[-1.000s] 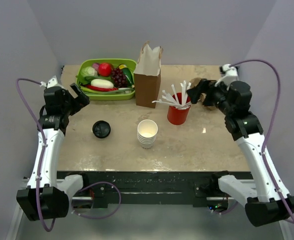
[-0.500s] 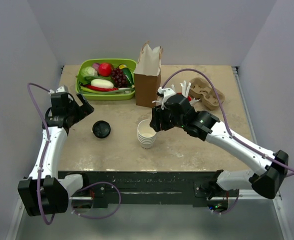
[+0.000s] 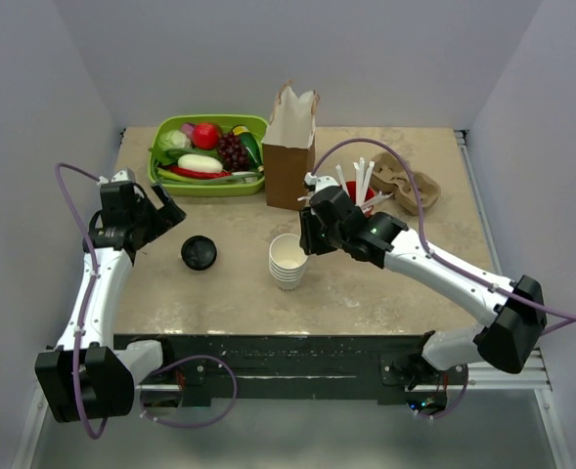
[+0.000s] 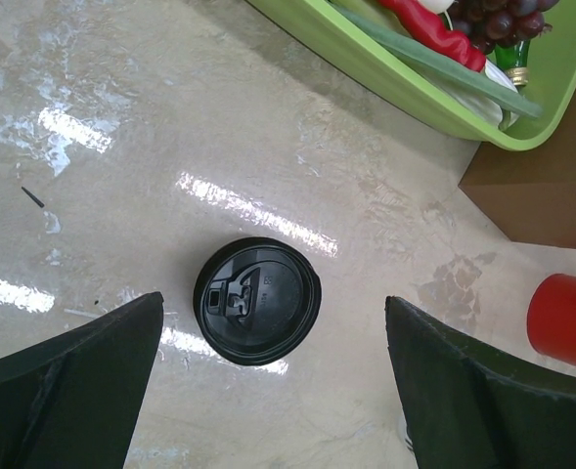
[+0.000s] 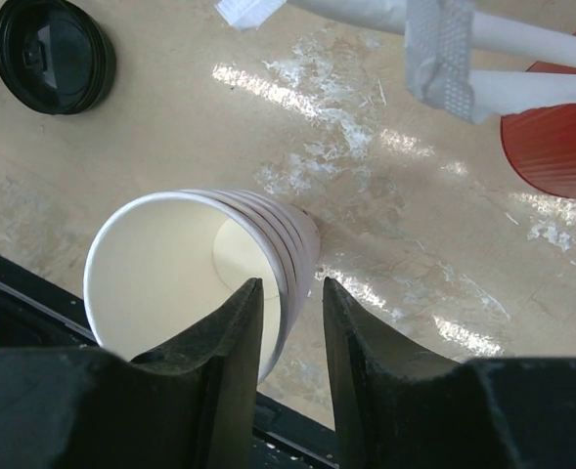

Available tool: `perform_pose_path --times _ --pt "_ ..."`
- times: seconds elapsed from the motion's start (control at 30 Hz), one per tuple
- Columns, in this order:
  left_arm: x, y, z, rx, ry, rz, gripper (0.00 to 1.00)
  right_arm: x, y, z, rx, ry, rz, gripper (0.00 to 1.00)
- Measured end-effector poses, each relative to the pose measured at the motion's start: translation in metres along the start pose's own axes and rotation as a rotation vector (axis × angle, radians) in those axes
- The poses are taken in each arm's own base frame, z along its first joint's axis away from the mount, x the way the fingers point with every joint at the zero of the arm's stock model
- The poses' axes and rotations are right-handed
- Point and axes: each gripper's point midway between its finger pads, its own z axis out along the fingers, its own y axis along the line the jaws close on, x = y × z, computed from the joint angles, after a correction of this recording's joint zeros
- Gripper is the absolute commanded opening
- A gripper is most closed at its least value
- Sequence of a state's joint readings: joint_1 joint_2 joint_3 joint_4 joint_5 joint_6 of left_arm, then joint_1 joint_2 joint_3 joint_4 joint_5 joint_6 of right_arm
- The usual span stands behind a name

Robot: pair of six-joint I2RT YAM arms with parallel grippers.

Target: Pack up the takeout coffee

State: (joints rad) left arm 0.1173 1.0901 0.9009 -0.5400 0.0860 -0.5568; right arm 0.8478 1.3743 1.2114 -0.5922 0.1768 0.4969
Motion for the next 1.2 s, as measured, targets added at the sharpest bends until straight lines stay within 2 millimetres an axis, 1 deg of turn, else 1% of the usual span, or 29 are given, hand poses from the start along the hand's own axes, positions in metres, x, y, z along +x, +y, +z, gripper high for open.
perform_pose_path --times 0.03,0.07,0.13,0.33,0.53,0.67,0.9,1.03,1.2 --pt "0.000 0.000 0.000 0.001 0.001 0.000 1.00 0.001 0.000 0.001 0.001 0.004 0.002 0.28" --pt "0.001 0.000 0.000 0.002 0.003 0.000 1.00 0.002 0.001 0.002 0.000 0.006 0.004 0.22" --pt "0.002 0.000 0.001 0.003 0.006 -0.001 0.99 0.002 0.002 0.002 -0.001 0.008 0.010 0.18" --pt "0.006 0.001 0.002 0.002 0.021 -0.001 1.00 0.003 0.002 0.002 0.000 0.010 0.025 0.15" --pt "0.007 0.002 0.003 0.001 0.026 -0.001 1.00 0.006 0.002 0.002 0.005 0.028 0.036 0.00" --pt "0.007 0.002 0.003 0.000 0.026 -0.001 1.00 0.005 0.003 0.000 0.002 0.030 0.040 0.00" --pt "0.008 0.001 0.003 0.003 0.030 -0.001 1.00 -0.009 0.009 -0.009 -0.019 0.003 0.045 0.00" --pt "0.011 -0.003 0.002 0.030 0.046 0.002 1.00 -0.016 0.016 -0.014 -0.049 -0.008 0.049 0.00" --pt "0.014 -0.011 0.001 0.077 0.066 0.020 1.00 -0.016 0.020 -0.016 -0.068 -0.001 0.056 0.00"
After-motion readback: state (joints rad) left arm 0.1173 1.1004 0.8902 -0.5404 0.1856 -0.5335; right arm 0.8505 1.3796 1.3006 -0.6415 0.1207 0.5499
